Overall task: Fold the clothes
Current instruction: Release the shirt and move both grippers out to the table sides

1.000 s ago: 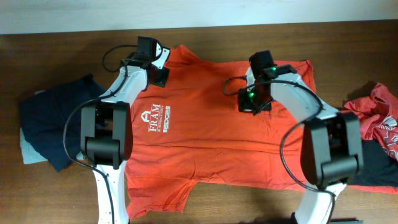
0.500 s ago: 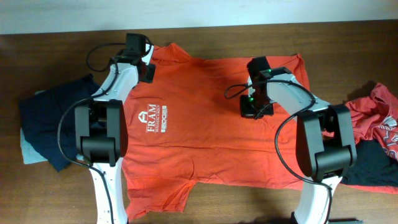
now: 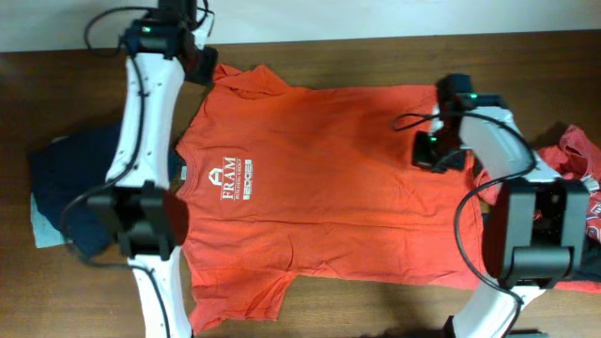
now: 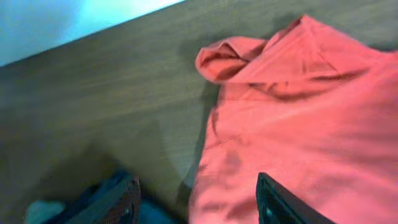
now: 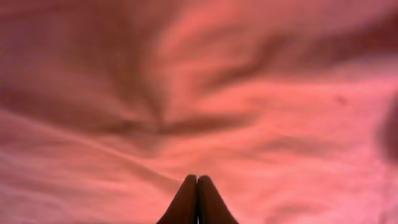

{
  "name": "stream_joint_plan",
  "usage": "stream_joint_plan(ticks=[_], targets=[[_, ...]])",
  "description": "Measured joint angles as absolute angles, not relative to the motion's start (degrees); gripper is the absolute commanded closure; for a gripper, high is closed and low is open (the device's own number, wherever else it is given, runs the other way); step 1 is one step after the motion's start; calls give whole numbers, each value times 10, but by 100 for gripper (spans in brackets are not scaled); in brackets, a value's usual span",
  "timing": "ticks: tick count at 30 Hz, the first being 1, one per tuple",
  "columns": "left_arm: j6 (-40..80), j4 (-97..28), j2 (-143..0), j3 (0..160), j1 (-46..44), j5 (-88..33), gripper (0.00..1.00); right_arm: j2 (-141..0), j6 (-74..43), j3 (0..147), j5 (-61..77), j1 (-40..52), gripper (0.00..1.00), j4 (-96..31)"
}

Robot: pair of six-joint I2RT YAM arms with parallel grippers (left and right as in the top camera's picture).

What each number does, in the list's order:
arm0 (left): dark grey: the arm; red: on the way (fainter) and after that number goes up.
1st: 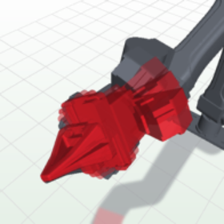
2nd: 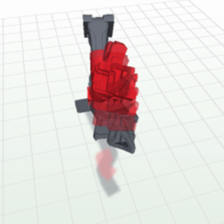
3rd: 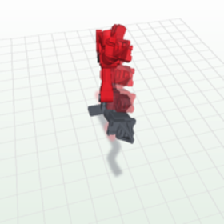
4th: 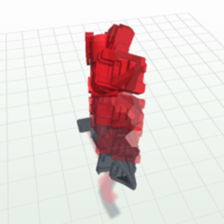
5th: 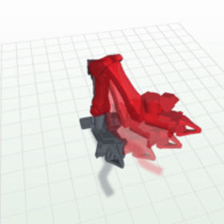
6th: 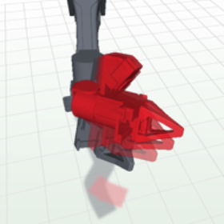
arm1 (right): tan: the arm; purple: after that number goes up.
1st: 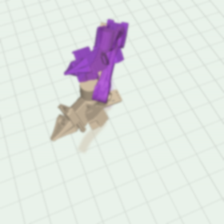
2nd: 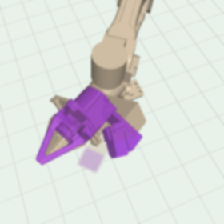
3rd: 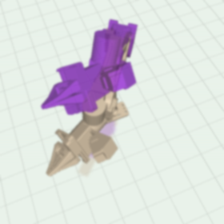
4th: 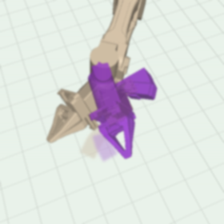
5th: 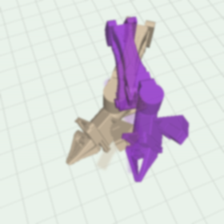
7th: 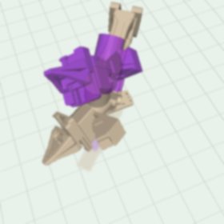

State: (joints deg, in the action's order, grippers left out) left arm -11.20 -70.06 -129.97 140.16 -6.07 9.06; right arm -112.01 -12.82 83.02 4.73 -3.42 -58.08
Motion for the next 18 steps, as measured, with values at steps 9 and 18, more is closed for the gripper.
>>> stream_joint_plan(ticks=[9, 18], targets=[[-125, -849, -1059, 1411, -5, 86, 35, -1058, -96, 827, 87, -103, 96, -629], [-92, -964, -945, 1400, 34, 47, 37, -877, -103, 826, 94, -101, 95, -705]])
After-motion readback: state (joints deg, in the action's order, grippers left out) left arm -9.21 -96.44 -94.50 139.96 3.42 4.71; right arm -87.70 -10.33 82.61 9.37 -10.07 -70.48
